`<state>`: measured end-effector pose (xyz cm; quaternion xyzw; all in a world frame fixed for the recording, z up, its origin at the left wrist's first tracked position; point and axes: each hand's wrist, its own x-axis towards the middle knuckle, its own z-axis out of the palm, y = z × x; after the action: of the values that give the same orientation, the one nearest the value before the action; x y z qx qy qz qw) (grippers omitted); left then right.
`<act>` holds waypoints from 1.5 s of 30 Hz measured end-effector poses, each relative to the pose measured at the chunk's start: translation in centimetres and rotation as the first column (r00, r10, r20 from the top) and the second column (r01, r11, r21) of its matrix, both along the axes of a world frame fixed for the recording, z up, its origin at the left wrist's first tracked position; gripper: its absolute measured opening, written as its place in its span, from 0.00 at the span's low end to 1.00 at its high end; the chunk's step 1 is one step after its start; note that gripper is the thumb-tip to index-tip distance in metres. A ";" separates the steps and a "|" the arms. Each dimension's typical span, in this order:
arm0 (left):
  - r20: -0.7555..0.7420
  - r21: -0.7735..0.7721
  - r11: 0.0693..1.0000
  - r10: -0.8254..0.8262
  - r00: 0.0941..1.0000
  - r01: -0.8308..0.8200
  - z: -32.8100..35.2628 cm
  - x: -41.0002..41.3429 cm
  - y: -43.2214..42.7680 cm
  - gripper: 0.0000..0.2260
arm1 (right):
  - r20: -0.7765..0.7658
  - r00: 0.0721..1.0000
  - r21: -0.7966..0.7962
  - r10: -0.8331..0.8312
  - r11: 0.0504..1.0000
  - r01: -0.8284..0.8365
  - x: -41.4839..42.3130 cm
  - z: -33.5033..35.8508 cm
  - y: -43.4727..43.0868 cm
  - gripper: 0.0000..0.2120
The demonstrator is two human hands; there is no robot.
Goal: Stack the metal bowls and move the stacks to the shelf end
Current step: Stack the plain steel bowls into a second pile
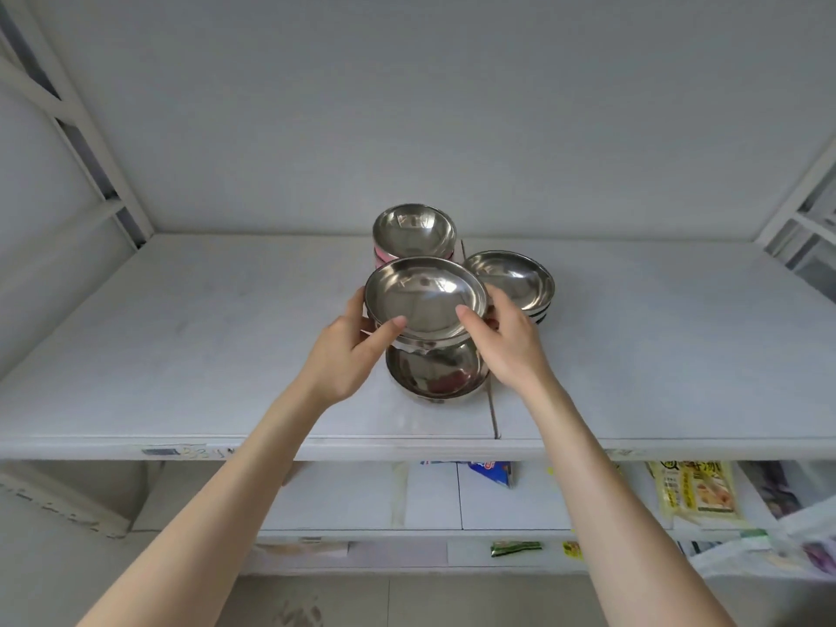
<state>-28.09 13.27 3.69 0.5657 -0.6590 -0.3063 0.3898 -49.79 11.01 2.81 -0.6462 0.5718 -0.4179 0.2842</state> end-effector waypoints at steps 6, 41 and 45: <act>0.013 -0.012 1.000 -0.010 1.000 0.010 0.1 -6.1 -1.1 0.29 | -0.028 1.000 -0.056 -0.010 0.998 0.009 -6.2 0.6 -1.8 0.21; 0.386 0.055 0.978 0.164 0.908 -0.200 -1.4 -14.8 -9.2 0.37 | -0.277 0.955 0.070 0.104 0.994 -0.087 -13.2 -3.0 -12.1 0.23; 0.577 -0.050 0.959 0.256 0.775 -0.279 -1.8 -14.7 -7.2 0.37 | -0.379 0.924 0.039 0.052 0.998 -0.040 -13.4 -2.7 -10.2 0.29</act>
<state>-42.83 6.06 1.89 0.7269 -0.6528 -0.0739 0.2000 -63.15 0.86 0.15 -0.7238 0.6070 -0.2692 0.1876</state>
